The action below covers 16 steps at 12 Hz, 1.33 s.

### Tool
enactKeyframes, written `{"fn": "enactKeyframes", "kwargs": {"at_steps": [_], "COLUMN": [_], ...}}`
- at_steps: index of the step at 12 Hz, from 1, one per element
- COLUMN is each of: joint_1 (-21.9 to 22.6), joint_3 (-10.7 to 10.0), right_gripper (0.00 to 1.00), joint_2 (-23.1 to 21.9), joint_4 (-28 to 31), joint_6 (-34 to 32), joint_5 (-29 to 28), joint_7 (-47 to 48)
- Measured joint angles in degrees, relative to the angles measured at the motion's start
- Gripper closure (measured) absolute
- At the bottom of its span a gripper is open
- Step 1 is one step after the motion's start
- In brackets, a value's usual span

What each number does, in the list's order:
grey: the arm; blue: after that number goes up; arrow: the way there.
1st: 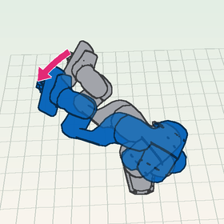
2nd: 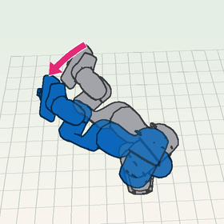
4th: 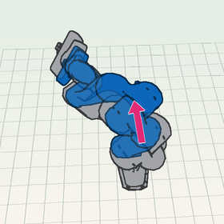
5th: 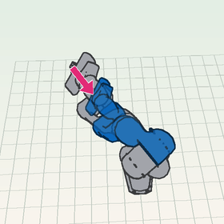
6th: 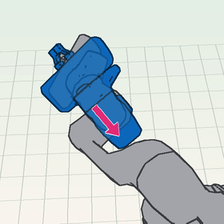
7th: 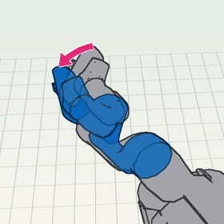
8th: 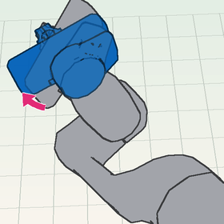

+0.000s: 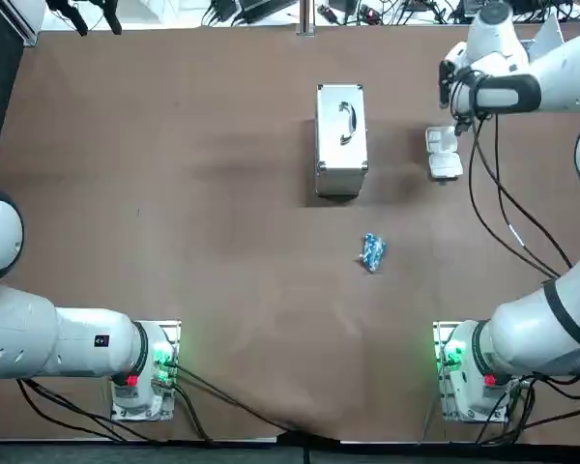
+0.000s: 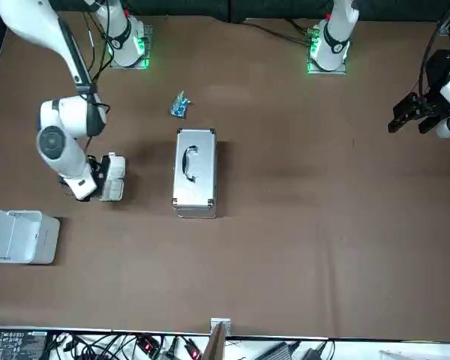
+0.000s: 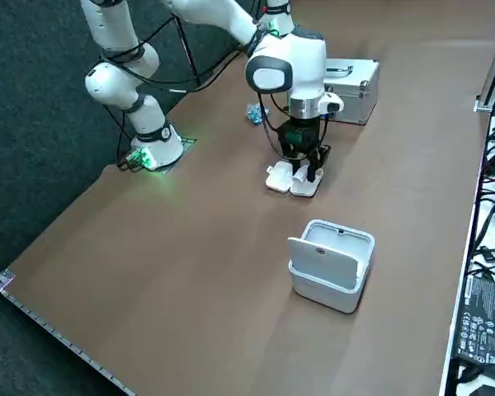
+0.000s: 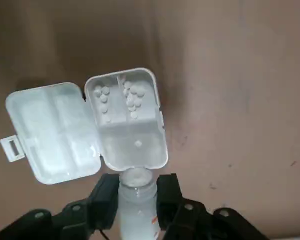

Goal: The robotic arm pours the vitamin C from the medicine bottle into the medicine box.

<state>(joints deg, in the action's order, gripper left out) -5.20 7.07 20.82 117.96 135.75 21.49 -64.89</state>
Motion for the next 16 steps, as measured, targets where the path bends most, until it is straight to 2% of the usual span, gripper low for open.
{"fn": "enactKeyframes", "kwargs": {"at_steps": [2, 3, 6, 11, 16], "joint_1": [0.0, 0.0, -0.3, -2.0, -6.8], "joint_3": [-2.6, -5.2, -8.6, -11.5, -14.0], "right_gripper": [0.57, 0.57, 0.57, 0.57, 0.57], "joint_2": [-0.4, -0.7, -1.5, -1.8, -1.2], "joint_4": [-0.2, -0.7, -2.0, -1.8, -1.0], "joint_6": [0.0, -1.2, -4.5, -5.7, -13.1], "joint_5": [-10.0, -20.8, -30.6, -49.0, -67.9], "joint_7": [-6.9, -16.1, -26.9, -42.1, -57.2]}}
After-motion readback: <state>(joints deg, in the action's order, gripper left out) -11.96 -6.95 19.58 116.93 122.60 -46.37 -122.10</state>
